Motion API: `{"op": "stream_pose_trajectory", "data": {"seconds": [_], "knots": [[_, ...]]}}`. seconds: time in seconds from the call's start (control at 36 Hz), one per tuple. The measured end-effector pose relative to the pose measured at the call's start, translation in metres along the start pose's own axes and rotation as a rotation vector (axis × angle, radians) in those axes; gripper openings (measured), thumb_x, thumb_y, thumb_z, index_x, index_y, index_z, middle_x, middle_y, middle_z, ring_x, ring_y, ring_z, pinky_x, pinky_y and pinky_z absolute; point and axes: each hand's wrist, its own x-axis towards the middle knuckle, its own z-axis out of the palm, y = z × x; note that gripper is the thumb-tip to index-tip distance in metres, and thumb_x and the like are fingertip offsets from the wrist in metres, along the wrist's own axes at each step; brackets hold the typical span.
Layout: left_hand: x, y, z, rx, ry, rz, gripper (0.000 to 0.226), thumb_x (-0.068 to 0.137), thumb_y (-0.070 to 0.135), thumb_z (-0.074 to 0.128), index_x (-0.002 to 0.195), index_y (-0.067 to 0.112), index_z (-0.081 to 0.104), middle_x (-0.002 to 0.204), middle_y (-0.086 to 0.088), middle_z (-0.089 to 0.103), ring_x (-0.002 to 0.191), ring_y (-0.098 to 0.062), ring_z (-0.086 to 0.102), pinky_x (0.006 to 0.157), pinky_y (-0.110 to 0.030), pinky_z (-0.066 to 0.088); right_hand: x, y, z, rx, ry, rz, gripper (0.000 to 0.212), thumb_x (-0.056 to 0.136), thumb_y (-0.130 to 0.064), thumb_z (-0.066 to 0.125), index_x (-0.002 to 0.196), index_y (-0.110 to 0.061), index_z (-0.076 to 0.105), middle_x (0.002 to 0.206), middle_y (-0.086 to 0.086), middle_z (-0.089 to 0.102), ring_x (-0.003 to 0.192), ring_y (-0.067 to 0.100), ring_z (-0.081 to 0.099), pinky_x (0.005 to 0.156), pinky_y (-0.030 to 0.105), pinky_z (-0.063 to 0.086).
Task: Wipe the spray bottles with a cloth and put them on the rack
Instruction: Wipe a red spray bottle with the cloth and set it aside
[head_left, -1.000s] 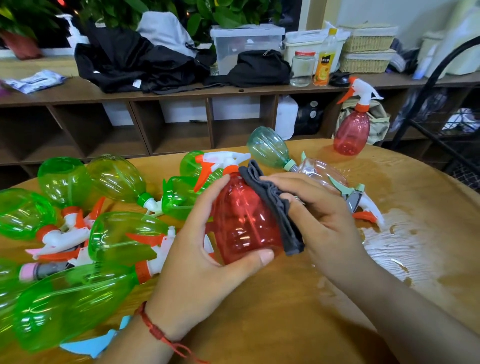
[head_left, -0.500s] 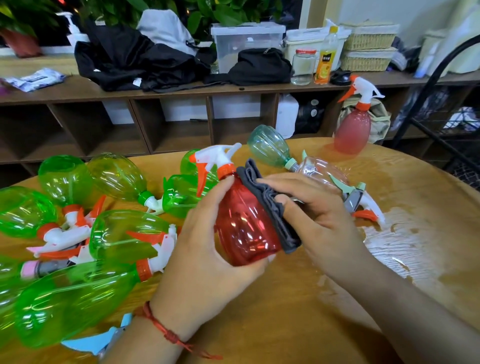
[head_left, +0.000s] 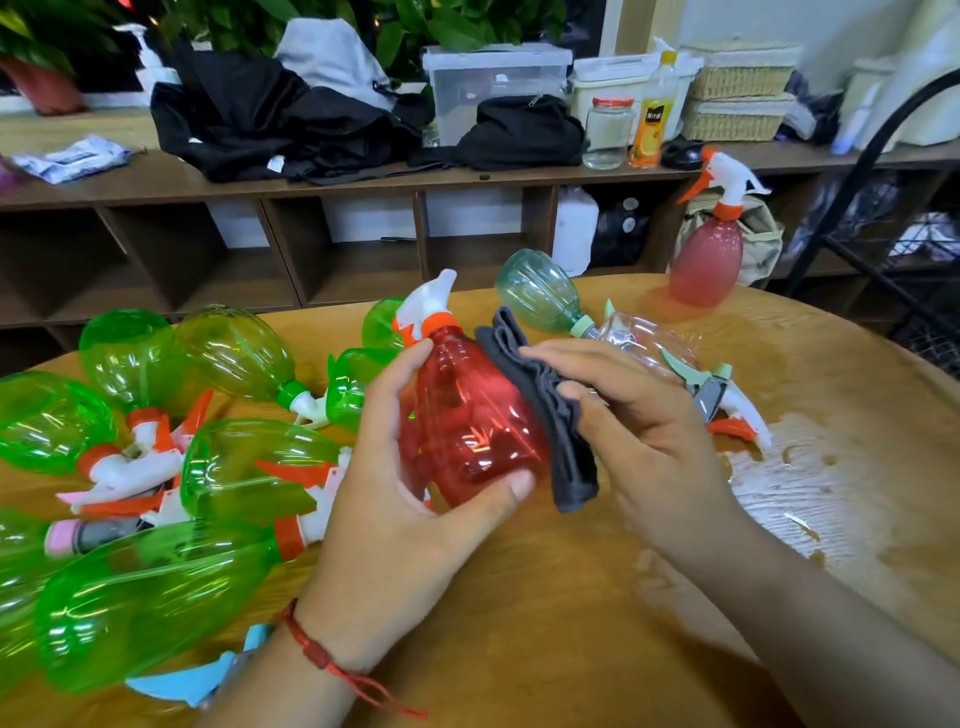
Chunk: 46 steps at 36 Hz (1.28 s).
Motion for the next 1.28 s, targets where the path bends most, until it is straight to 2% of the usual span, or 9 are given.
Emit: {"op": "stream_pose_trajectory", "data": {"seconds": [0.17, 0.25, 0.33, 0.42, 0.53, 0.86, 1.08, 1.17, 1.28], "knots": [[-0.009, 0.005, 0.002, 0.032, -0.158, -0.002, 0.112, 0.070, 0.005, 0.097, 0.156, 0.044, 0.037, 0.150, 0.010, 0.056, 0.138, -0.022, 0.060, 0.107, -0.043, 0.057, 0.002, -0.002, -0.003, 0.153, 0.015, 0.117, 0.033, 0.107, -0.017, 0.050, 0.133, -0.011, 0.069, 0.132, 0.006, 0.071, 0.128, 0.027, 0.065, 0.110, 0.055, 0.050], [-0.009, 0.003, 0.000, 0.151, -0.197, 0.008, 0.115, 0.072, 0.009, 0.097, 0.158, 0.046, 0.030, 0.148, 0.011, 0.057, 0.133, -0.020, 0.064, 0.106, -0.047, 0.057, 0.001, -0.001, -0.002, 0.153, 0.034, 0.129, 0.031, 0.106, -0.012, 0.052, 0.130, -0.011, 0.071, 0.130, 0.005, 0.072, 0.127, 0.026, 0.065, 0.110, 0.055, 0.050], [-0.006, 0.002, -0.002, 0.268, -0.199, 0.028, 0.116, 0.070, 0.019, 0.099, 0.159, 0.045, 0.028, 0.148, 0.022, 0.053, 0.137, -0.008, 0.058, 0.109, -0.037, 0.055, 0.001, 0.003, -0.002, 0.095, 0.027, 0.126, 0.031, 0.107, -0.008, 0.052, 0.131, -0.011, 0.072, 0.131, 0.005, 0.071, 0.129, 0.026, 0.064, 0.110, 0.054, 0.051], [-0.003, 0.003, -0.002, 0.447, -0.160, 0.109, 0.114, 0.069, 0.038, 0.098, 0.159, 0.045, 0.029, 0.152, 0.029, 0.045, 0.142, -0.004, 0.050, 0.114, -0.032, 0.050, 0.002, 0.004, -0.003, 0.016, 0.012, 0.101, 0.031, 0.108, -0.002, 0.052, 0.131, -0.010, 0.072, 0.132, 0.004, 0.071, 0.130, 0.025, 0.063, 0.110, 0.048, 0.051], [-0.003, 0.001, 0.001, 0.570, -0.130, 0.168, 0.118, 0.072, 0.036, 0.098, 0.164, 0.045, 0.025, 0.162, 0.022, 0.035, 0.151, -0.008, 0.039, 0.119, -0.037, 0.046, 0.001, 0.003, 0.000, -0.107, -0.002, 0.005, 0.032, 0.105, 0.003, 0.057, 0.128, -0.011, 0.074, 0.129, 0.001, 0.071, 0.129, 0.021, 0.063, 0.108, 0.029, 0.050], [0.004, -0.006, -0.006, 0.169, 0.023, 0.002, 0.101, 0.075, 0.037, 0.094, 0.159, 0.048, 0.038, 0.157, 0.011, 0.053, 0.143, -0.023, 0.055, 0.112, -0.051, 0.052, -0.006, -0.003, 0.008, -0.093, -0.013, -0.076, 0.030, 0.101, -0.003, 0.061, 0.125, -0.012, 0.076, 0.130, 0.001, 0.069, 0.129, 0.022, 0.063, 0.109, 0.035, 0.050], [-0.007, 0.008, -0.001, 0.082, -0.116, 0.070, 0.105, 0.075, 0.014, 0.095, 0.159, 0.041, 0.038, 0.157, 0.019, 0.048, 0.146, -0.014, 0.051, 0.109, -0.036, 0.055, 0.000, -0.001, 0.000, 0.099, 0.044, 0.064, 0.032, 0.106, -0.012, 0.051, 0.131, -0.014, 0.071, 0.130, 0.004, 0.072, 0.127, 0.025, 0.065, 0.109, 0.045, 0.051], [-0.010, 0.007, -0.001, 0.070, -0.190, 0.078, 0.106, 0.075, 0.020, 0.094, 0.160, 0.036, 0.033, 0.156, 0.015, 0.048, 0.146, -0.018, 0.051, 0.111, -0.038, 0.053, 0.001, -0.009, 0.001, 0.299, 0.062, 0.150, 0.032, 0.104, -0.025, 0.053, 0.126, -0.023, 0.076, 0.122, 0.000, 0.076, 0.117, 0.020, 0.070, 0.099, 0.038, 0.056], [-0.006, 0.010, -0.002, 0.236, -0.243, 0.109, 0.111, 0.074, 0.015, 0.098, 0.158, 0.038, 0.030, 0.150, 0.024, 0.051, 0.140, -0.010, 0.056, 0.107, -0.028, 0.053, 0.001, -0.006, -0.001, 0.241, 0.053, 0.142, 0.032, 0.105, -0.017, 0.052, 0.129, -0.011, 0.072, 0.125, 0.007, 0.074, 0.120, 0.026, 0.068, 0.103, 0.046, 0.054]]}}
